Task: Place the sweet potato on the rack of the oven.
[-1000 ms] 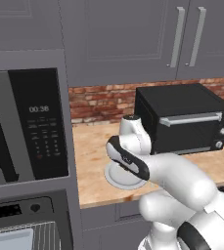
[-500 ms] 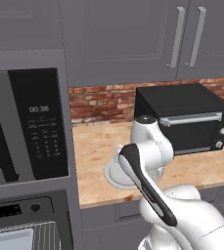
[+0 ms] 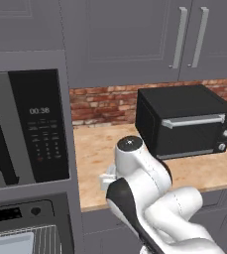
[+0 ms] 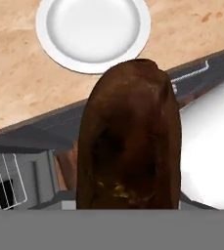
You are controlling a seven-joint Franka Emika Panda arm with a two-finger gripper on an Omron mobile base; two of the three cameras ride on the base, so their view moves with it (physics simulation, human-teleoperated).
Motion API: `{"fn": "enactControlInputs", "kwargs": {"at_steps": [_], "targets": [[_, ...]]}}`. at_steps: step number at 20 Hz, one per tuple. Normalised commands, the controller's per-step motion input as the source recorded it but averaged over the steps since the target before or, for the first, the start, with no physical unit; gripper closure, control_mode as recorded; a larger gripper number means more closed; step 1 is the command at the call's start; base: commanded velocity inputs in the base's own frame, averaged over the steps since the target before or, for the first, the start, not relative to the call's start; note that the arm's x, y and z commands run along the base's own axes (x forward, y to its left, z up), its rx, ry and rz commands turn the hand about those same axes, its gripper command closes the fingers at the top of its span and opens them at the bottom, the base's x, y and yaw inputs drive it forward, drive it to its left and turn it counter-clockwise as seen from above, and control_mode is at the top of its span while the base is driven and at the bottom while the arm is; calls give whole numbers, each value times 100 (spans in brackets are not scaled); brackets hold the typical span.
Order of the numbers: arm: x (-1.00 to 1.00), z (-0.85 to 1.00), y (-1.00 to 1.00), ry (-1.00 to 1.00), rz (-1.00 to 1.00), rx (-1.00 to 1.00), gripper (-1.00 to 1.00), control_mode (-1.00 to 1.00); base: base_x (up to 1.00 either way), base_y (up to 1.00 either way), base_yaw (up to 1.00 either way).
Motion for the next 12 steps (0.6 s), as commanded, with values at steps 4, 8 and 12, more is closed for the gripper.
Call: {"fn": "enactControlInputs", "kwargs": {"at_steps": [4,8,12], "targets": [[-63,0,100,-2,22,-15,100,-100,0,0,0],[-56,-18,100,0,20,-15,100,-100,0,0,0],[-7,-41,100,-8,28,-21,100,-100,0,0,0]]}}
